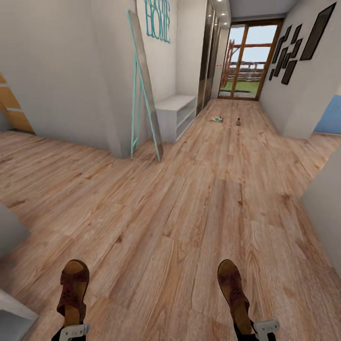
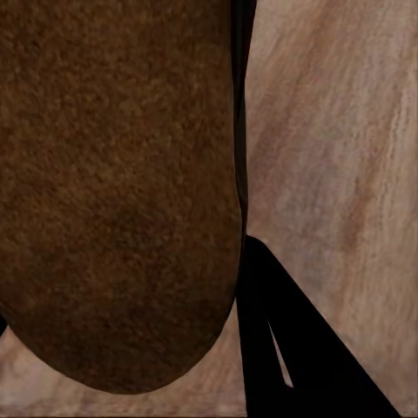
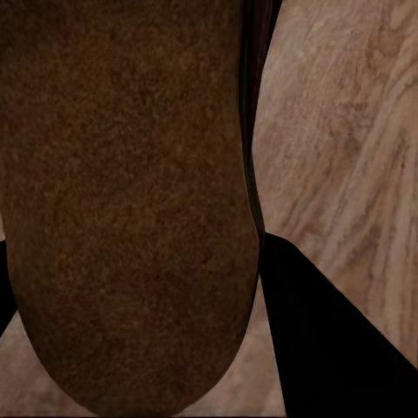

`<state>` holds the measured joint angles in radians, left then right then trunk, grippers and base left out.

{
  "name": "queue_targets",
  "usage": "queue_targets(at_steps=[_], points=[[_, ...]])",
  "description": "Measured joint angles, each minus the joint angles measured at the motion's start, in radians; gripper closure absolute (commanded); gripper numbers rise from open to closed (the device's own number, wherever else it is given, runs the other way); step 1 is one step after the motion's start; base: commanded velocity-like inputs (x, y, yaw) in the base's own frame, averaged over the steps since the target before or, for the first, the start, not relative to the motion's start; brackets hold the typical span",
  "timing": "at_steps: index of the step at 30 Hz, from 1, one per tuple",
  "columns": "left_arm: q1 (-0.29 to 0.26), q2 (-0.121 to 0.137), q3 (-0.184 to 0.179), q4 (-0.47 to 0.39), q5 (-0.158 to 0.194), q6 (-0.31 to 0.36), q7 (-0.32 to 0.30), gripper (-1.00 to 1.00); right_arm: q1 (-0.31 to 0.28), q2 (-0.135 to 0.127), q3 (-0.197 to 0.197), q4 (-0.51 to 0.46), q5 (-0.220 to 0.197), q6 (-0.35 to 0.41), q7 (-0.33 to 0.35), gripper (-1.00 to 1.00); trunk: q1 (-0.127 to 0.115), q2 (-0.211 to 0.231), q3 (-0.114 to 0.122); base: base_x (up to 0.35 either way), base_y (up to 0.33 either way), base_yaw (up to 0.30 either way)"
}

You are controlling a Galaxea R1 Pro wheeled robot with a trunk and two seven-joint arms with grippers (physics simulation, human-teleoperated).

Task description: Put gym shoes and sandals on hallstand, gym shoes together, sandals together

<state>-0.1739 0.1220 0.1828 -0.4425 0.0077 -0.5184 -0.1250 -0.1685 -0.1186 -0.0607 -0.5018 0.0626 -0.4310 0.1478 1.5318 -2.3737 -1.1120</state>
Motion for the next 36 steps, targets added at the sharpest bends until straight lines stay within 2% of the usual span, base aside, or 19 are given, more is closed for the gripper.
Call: queue_targets(at_steps=[14,36], points=[[0.0,0.0,0.0,0.0,0.0,0.0,0.0,1.0,0.0,0.0,0.001,0.001,0.0,0.001,0.002,1.0,0.0,0.0,0.0,-0.296,-0.004,0.276],[0.0,-0.001,-0.001,-0.002,0.0,0.001,0.0,1.0,0.0,0.0,0.001,0.001,0.0,0.001,0.0,1.0,-0.001,0.0,0.0,-0.017,0.0,0.276]])
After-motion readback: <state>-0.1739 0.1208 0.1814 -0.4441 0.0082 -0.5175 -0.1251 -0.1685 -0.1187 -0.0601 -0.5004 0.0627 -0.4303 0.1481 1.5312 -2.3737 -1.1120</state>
